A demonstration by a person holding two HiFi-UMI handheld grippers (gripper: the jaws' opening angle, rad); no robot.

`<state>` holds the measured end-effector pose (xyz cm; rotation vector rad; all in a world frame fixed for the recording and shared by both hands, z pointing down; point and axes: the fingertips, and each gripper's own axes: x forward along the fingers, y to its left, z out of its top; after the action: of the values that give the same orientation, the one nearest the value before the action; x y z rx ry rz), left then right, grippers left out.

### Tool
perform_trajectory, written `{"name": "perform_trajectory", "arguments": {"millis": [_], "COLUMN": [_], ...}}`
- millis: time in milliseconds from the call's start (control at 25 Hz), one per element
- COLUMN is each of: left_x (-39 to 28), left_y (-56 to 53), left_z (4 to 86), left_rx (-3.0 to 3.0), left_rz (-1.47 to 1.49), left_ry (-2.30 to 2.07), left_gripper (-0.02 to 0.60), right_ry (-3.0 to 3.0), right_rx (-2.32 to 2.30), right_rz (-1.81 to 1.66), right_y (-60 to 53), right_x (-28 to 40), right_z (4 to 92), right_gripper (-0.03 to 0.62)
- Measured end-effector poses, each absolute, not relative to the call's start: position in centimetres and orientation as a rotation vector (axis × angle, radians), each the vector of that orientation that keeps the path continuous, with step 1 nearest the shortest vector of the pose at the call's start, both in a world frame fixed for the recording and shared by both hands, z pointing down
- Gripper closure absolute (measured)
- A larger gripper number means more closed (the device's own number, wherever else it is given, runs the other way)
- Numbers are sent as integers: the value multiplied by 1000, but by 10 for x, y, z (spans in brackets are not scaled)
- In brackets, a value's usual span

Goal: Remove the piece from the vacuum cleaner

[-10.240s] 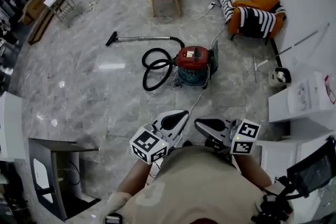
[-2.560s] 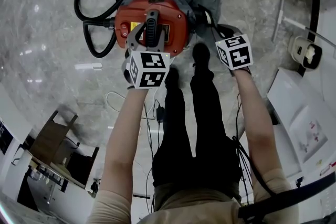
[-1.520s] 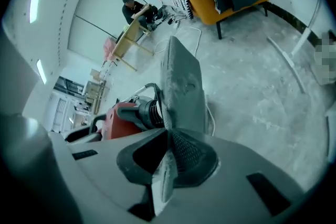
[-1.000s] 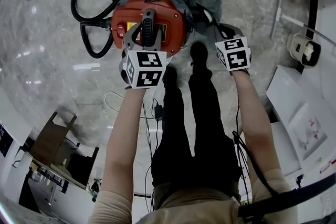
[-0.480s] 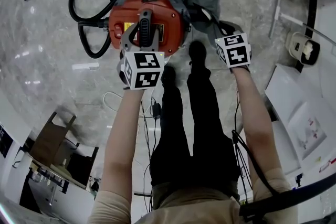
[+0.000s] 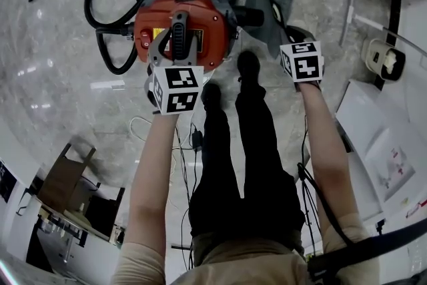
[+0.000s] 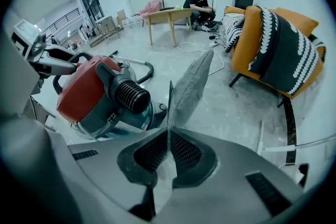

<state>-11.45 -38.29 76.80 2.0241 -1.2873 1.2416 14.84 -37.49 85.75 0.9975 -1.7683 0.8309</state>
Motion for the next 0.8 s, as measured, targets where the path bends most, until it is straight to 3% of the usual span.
{"name": "perform_trajectory", "arguments": {"millis": [320, 800], "left_x": [-121, -129], "left_y": [-387, -373], "left_z": [770, 725], "left_rx": [2011, 2044], "left_rz": [1223, 1081], "left_ry": [-1277, -1245], "left_gripper": [376, 374], "right_ry": [-1786, -1804], "right_rx": [1014, 1326], "right_rz": [895, 1107], "right_y": [-385, -399], "right_x": [149, 216], "right_z": [851, 785], "right_gripper": [572, 572]}}
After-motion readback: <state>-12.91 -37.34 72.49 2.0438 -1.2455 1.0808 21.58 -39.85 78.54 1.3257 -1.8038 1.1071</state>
